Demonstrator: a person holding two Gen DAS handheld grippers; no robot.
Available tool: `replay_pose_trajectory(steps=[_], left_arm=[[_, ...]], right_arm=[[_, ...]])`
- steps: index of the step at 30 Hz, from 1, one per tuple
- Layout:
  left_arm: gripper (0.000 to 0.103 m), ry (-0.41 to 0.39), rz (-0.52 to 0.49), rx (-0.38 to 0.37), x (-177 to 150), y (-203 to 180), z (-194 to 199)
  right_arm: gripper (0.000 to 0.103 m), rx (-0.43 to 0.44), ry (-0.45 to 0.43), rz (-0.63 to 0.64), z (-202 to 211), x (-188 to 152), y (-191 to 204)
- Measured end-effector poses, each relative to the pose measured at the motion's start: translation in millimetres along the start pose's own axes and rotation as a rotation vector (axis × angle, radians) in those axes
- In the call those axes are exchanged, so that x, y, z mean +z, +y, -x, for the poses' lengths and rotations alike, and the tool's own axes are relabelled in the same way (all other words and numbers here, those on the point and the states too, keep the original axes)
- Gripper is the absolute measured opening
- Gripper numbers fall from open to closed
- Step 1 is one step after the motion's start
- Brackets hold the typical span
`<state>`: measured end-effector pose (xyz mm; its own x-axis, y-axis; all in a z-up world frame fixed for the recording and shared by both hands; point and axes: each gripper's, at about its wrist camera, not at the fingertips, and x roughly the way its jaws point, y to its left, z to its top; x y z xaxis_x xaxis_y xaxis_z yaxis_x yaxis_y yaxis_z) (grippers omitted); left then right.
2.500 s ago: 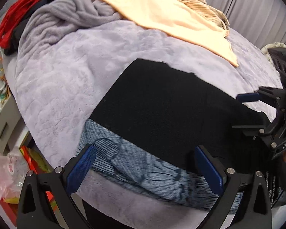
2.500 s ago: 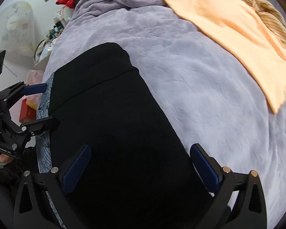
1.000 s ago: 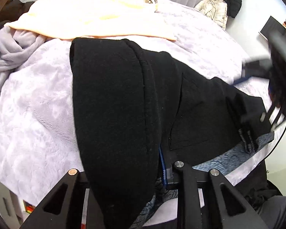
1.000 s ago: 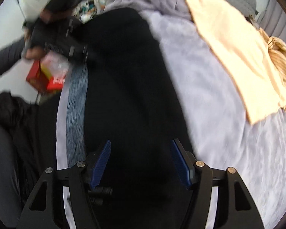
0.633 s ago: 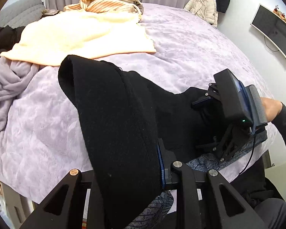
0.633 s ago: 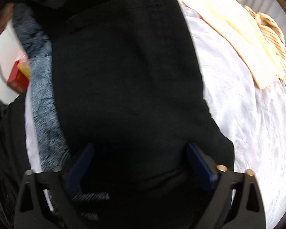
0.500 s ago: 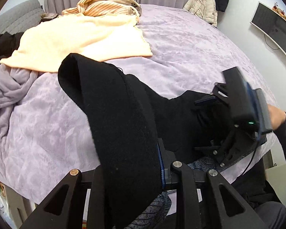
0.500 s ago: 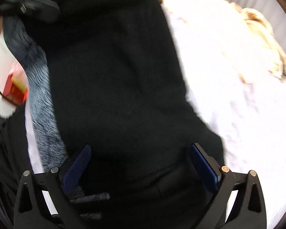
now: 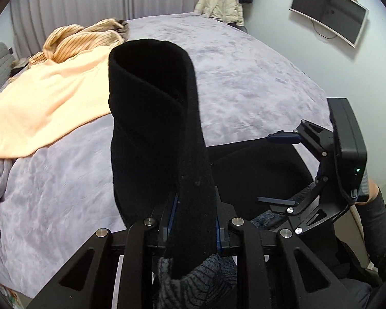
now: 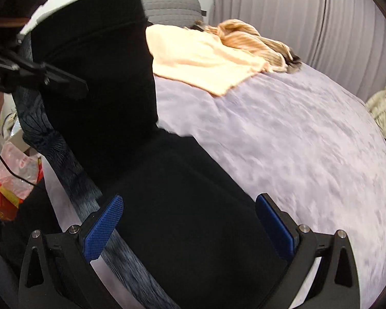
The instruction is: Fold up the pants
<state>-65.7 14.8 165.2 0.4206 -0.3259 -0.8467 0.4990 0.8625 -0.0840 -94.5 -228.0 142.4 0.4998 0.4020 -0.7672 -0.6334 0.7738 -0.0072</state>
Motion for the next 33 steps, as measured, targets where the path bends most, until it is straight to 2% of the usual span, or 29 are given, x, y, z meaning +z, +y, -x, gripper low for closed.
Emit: replay_pose_trajectory(steps=[4,7,10,17,19,21,22,23,27,29,30,31,32,33], left_arm=[[0.023,0.025,-0.047,-0.039,14.7,-42.0,-24.6],[0.023,0.075,-0.038,-0.062,21.9,-59.4,-49.3],[0.023,0.123,-0.027,-0.078,25.0,-71.9,-70.8],[0.023,0.171,-0.069,-0.043,28.1,-116.4,-102.7],[0.028,0.182,-0.079,-0.042,32.0,-127.4,-111.5],[0.037,0.21,-0.068,-0.062,32.8,-129.4,-125.0],[0.045,0.233,-0.041,-0.073,32.4,-127.9,-132.9],[0.047,0.249,-0.007,-0.097,32.2,-124.1,-138.2],[0.047,0.251,0.063,-0.143,36.6,-114.5,-123.8],[0.047,0.226,0.088,-0.177,37.7,-107.3,-105.0],[0.054,0.214,0.099,-0.203,38.2,-104.0,-95.6],[0.082,0.198,0.117,-0.252,38.4,-99.7,-86.2],[0.099,0.169,0.146,-0.304,38.4,-94.9,-76.0],[0.102,0.118,0.173,-0.334,38.0,-91.1,-66.2]], right_arm=[[0.102,-0.032,0.067,-0.028,-7.6,-21.8,-6.1],[0.102,-0.043,0.093,-0.068,2.5,-44.9,-15.0],[0.102,-0.038,0.086,-0.093,-1.6,-48.3,-10.1],[0.102,-0.009,0.044,-0.133,9.4,-80.2,-18.6],[0.103,0.016,0.019,-0.158,17.2,-86.4,-21.0],[0.103,0.035,0.007,-0.177,20.5,-89.7,-22.7],[0.103,0.035,0.004,-0.184,21.4,-89.9,-22.7],[0.103,0.035,0.003,-0.19,21.9,-89.7,-21.9],[0.103,0.075,0.0,-0.195,25.8,-88.7,-14.9],[0.103,0.101,-0.008,-0.193,27.0,-88.3,-14.6],[0.103,0.121,-0.015,-0.204,28.8,-88.6,-16.3],[0.103,0.141,-0.022,-0.223,29.5,-89.2,-19.5],[0.103,0.16,-0.028,-0.244,29.6,-90.9,-22.9],[0.103,0.18,-0.031,-0.269,29.0,-91.8,-27.4]])
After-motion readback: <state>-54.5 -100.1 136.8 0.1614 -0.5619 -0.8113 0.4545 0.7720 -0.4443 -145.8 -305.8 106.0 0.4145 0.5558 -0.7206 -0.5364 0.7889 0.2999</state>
